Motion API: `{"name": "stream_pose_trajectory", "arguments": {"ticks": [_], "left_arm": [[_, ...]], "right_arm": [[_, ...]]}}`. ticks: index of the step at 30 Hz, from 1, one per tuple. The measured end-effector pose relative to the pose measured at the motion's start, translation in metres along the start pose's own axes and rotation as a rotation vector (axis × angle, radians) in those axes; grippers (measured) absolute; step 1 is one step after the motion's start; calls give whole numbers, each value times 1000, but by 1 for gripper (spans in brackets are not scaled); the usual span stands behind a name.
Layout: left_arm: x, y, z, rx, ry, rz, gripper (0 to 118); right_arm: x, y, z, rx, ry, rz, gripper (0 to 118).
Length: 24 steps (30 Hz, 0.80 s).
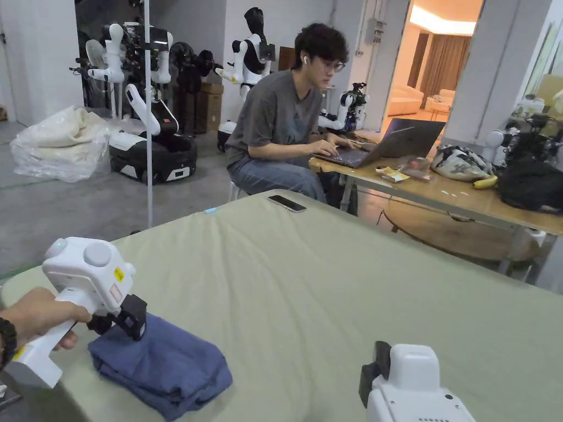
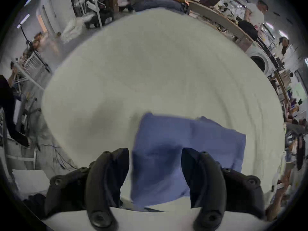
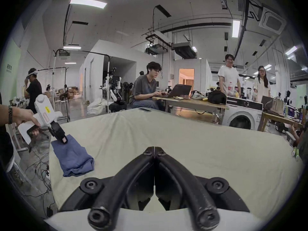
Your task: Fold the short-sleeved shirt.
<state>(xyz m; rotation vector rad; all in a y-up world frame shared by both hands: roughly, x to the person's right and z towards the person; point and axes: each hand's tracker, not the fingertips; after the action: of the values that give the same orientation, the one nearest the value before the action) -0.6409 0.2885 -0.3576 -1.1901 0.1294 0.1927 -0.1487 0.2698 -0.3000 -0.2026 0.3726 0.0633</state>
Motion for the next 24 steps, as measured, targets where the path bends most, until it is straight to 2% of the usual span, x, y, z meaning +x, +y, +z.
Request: {"name": "stream_pose_trajectory", "arguments": {"ticks": [3, 5, 8, 13, 18, 24], "left_arm": [[-2, -2, 26, 147, 92, 3, 65], [2, -10, 41, 244, 57, 38, 65], [27, -26, 45, 363, -31, -26, 65], [106, -78, 34, 558, -158, -92, 64], [205, -128, 17, 718, -172, -164, 60], [291, -156, -5, 787, -255, -181, 51]], "right_arm": [[6, 0, 3, 2, -8, -10, 0], [9, 0, 6, 6, -15, -15, 0], [17, -2, 13, 10, -24, -36, 0], [42, -8, 29, 6, -59, -64, 0], [80, -18, 54, -12, -136, -80, 0], [132, -27, 89, -23, -255, -102, 0]]}}
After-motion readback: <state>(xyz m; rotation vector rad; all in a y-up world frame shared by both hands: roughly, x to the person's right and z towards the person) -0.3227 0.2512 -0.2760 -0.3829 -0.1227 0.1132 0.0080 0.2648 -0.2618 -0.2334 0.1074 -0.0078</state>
